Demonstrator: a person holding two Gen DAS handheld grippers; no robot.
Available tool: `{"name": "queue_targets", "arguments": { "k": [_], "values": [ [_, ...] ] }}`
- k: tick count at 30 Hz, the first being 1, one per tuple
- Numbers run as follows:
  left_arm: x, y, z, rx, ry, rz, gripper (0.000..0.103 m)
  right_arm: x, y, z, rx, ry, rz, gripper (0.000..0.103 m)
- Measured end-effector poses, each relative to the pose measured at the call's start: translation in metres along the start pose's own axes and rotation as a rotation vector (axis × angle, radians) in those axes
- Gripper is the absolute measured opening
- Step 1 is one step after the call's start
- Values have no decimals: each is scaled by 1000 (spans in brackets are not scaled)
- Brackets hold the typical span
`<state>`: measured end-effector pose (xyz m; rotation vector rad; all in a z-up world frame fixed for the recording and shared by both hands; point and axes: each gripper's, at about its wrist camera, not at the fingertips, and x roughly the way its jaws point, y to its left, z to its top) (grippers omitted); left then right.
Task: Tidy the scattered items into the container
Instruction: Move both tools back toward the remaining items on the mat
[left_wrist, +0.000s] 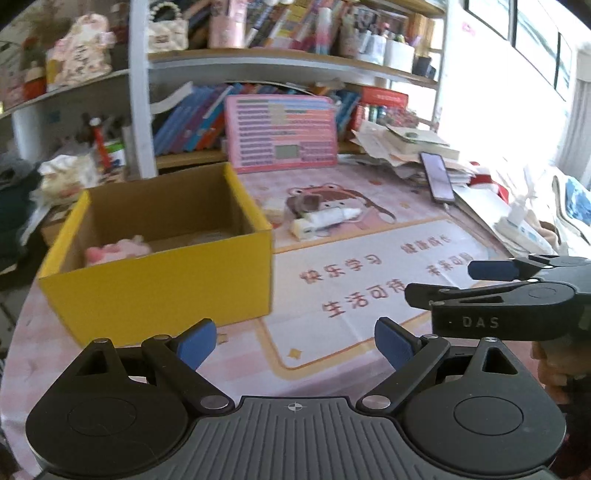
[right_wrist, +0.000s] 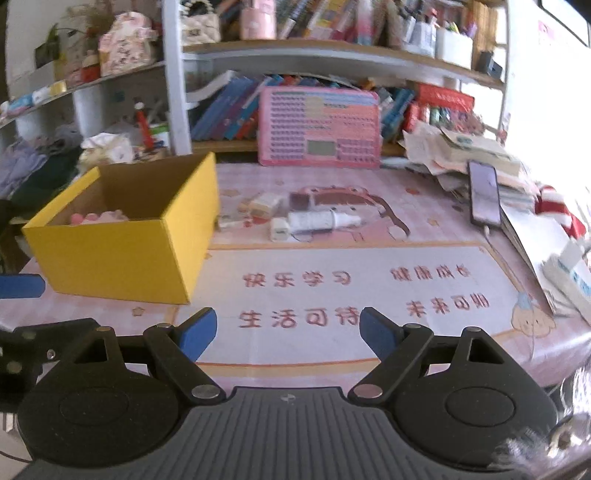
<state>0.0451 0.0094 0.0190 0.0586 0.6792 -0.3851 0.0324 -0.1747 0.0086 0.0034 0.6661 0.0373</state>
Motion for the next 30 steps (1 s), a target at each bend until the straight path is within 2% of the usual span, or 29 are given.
{"name": "queue_targets", "arguments": {
  "k": [4,13,23,30],
  "values": [
    [16,-14,8,7,26,-42,95,8,-19,3,20,15,-19,80],
    [55,-49,28,37,48,-85,95,32,-61,16,26,38,-23,79],
    [109,-66,57,-7,78,-49,94,76,-101,44,-16,72,41,79],
    [148,-69,82,-47,93,33,93,116,-128,71,-34,96,124,79]
  ]
}}
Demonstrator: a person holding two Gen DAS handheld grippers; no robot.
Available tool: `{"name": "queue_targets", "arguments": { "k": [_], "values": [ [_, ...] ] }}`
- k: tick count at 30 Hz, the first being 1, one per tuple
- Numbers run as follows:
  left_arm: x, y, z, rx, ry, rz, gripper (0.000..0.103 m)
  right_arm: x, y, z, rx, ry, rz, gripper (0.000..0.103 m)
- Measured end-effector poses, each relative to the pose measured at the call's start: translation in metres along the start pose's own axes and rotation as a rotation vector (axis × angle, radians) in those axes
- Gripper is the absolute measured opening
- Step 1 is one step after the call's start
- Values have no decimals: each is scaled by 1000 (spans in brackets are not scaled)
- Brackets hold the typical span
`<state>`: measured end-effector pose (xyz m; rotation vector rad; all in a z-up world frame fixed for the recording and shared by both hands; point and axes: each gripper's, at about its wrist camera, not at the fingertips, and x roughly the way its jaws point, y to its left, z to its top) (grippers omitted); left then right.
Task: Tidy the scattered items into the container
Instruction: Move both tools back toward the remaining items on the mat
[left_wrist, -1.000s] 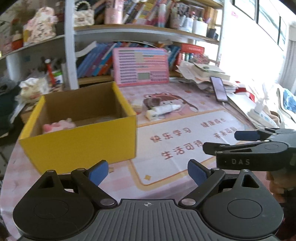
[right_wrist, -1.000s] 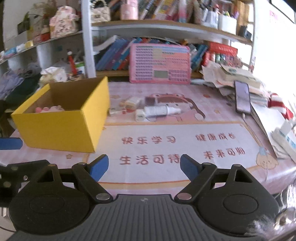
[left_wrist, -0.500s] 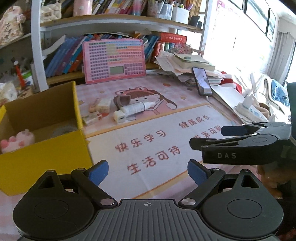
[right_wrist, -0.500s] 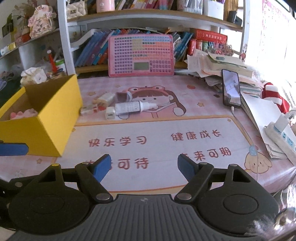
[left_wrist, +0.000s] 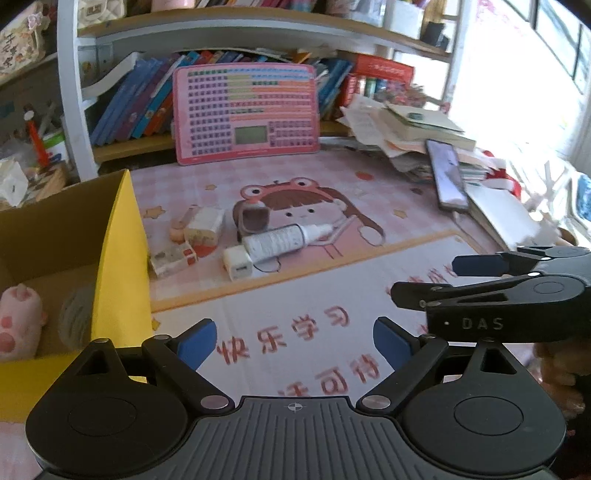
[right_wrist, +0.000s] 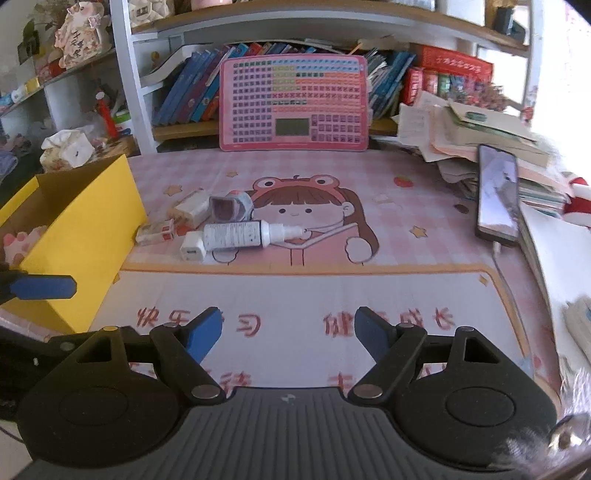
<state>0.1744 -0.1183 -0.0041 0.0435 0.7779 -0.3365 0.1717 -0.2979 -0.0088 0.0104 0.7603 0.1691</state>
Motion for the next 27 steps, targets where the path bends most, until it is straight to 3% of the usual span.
{"name": "queue_targets", "arguments": {
  "k": [5,9,14,20,24,27],
  "values": [
    [18,-3,13,-39,22,56,93,22,-13,17,-17,18,67,76],
    [32,-5,19,-62,40,90,92,41,-18,29,-19,18,96,67],
    [50,1,29,-112,55,142,84,71,-22,48,-16,32,172,63],
    [67,5,37,-139,75,192,74,114,-1,77,-128,48,230,57],
    [78,6,41,-138,83,220,67,138,15,90,-190,69,256,57],
    [84,9,42,-140,95,239,58,148,24,93,-219,85,277,70]
  ]
}}
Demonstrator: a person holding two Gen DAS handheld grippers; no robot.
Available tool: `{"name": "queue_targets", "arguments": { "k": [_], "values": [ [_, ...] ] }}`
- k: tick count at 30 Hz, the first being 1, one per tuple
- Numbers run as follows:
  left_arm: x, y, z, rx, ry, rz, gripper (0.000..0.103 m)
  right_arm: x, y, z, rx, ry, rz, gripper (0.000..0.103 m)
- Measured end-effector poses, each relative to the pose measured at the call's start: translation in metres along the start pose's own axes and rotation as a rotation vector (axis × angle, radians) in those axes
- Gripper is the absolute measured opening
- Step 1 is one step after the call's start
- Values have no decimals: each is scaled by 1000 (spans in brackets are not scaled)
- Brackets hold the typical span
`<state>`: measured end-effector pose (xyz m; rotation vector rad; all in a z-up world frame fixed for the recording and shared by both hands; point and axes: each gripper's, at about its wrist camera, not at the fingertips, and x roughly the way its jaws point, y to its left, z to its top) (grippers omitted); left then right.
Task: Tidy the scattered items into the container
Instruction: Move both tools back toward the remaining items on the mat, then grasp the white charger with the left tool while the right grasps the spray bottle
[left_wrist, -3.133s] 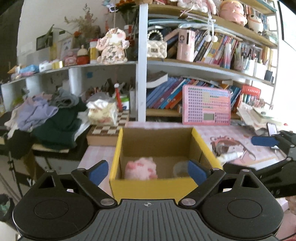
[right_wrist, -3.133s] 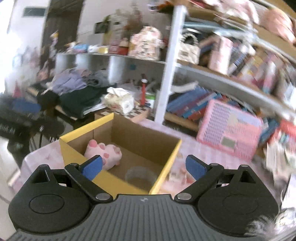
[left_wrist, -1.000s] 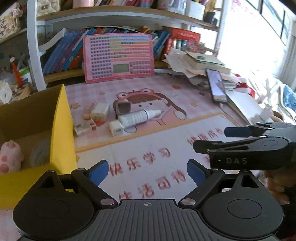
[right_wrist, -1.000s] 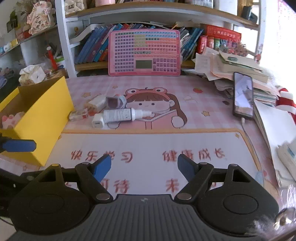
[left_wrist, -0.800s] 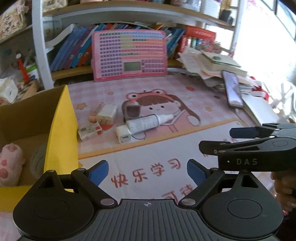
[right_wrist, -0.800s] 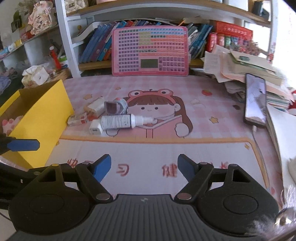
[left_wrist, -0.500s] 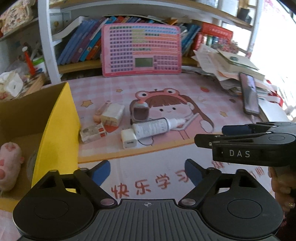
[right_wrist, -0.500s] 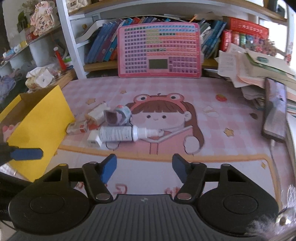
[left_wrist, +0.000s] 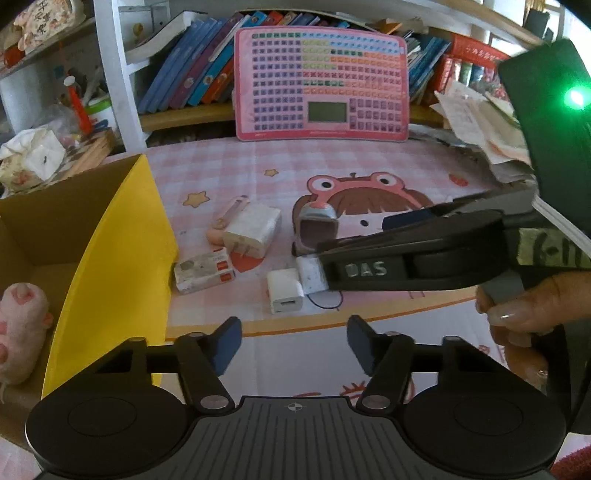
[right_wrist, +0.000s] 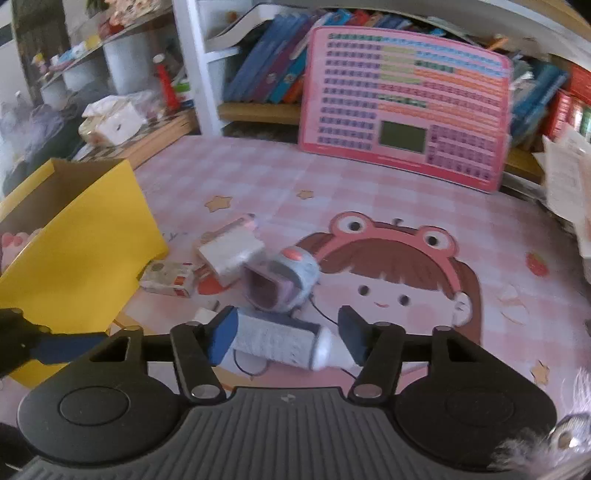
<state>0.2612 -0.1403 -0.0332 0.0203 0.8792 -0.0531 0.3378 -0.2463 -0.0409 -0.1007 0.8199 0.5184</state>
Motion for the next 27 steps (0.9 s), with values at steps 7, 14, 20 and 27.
{"name": "queue_targets", "arguments": {
  "k": [7,14,20,27],
  "values": [
    [5,4,2,-18,18,27,56,21,8,4,-61,52,24,68],
    [14,3,8,-9,30,23,56,14,-26,-16,38,112,29,55],
    [31,-2,14,13,37,21,56,-2,-44,-34,68,124,8,54],
    [56,2,21,-6,72,40,52,-14,-37,-25,-76,64,17,55]
  ]
}}
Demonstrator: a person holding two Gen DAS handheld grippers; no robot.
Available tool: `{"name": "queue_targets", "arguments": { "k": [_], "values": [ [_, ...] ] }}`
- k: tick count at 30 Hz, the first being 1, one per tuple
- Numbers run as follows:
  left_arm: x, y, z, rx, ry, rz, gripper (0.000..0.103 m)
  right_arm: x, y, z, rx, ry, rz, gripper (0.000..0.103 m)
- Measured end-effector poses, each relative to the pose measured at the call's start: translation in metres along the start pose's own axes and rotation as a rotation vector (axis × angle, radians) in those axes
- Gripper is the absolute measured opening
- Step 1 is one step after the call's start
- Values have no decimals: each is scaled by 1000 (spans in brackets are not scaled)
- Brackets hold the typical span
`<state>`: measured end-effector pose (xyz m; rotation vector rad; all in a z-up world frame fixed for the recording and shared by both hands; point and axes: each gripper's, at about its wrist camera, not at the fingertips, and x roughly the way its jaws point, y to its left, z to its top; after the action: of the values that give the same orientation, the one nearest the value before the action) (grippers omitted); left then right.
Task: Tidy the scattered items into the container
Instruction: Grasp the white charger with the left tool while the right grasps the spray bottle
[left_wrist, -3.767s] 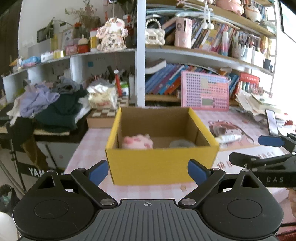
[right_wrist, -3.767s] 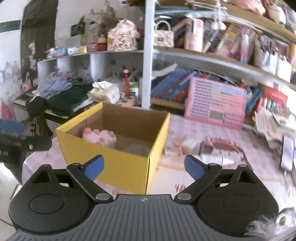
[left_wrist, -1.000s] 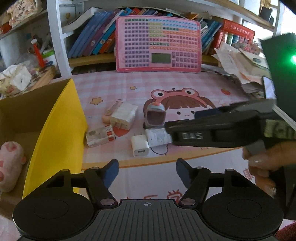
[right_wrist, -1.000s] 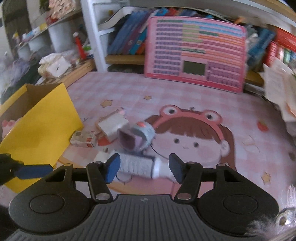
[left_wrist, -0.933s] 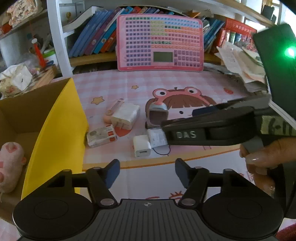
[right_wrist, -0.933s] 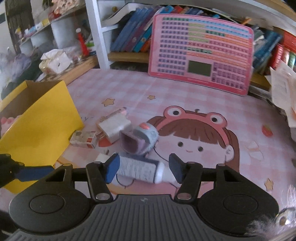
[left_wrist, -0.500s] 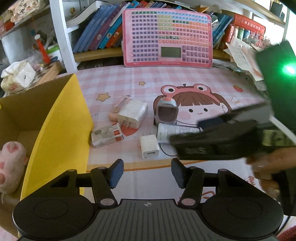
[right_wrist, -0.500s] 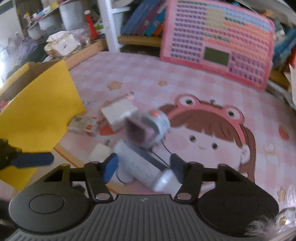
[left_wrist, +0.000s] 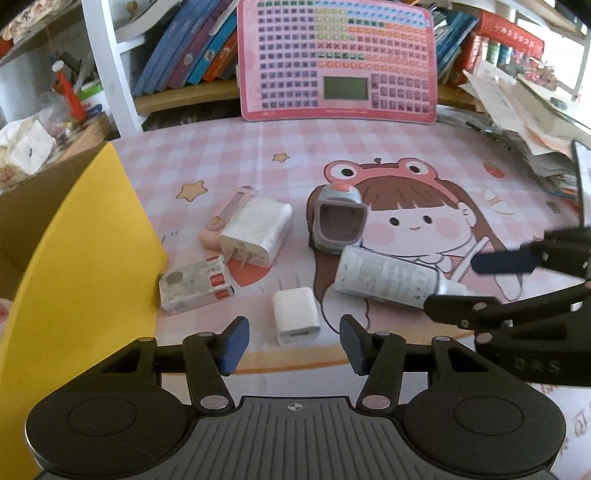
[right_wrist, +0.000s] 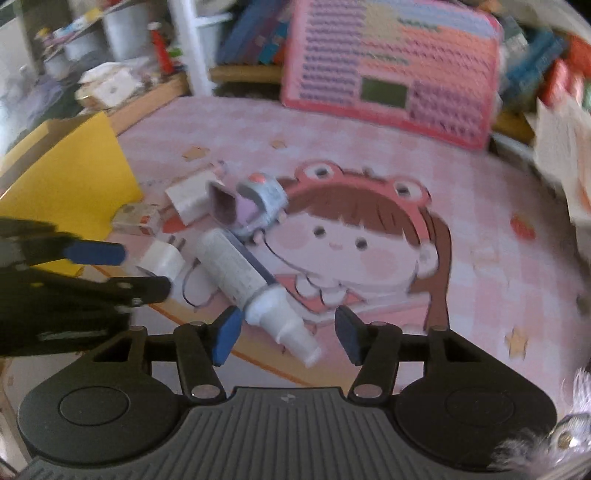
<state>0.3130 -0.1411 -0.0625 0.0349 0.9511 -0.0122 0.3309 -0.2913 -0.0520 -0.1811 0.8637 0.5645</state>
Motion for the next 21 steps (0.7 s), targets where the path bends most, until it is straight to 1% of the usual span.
{"name": "queue_targets", "arguments": {
  "k": [1,2,3,5,7,8,10,13,14,19,20,21],
  "values": [
    [4,2,1,-6,8,3,49,2,4,4,-41,-8,4,55],
    [7,3,3,-12,17,4,42,5,7,8,-79,-11,11,55],
    [9,5,3,-20,32,2,39,10,10,13,-117,-8,21,53],
    [12,9,5,-40,46,0,36,20,12,20,-157,8,37,51],
    [13,11,5,-44,47,6,33,30,9,26,-160,31,63,49],
    [14,11,5,-45,45,8,33,34,8,28,-159,41,74,48],
    [15,11,6,-45,43,8,33,38,8,30,-155,54,91,43],
    [16,11,7,-29,38,11,34,44,7,31,-147,75,119,38],
    [17,11,6,-24,35,12,35,47,6,32,-147,83,129,38],
    [20,13,9,-10,27,-1,35,57,3,35,-148,112,163,37],
    [21,14,9,-7,25,-7,35,58,3,36,-153,113,163,37],
    [21,15,8,-7,22,-10,35,59,4,36,-163,111,160,34]
  ]
}}
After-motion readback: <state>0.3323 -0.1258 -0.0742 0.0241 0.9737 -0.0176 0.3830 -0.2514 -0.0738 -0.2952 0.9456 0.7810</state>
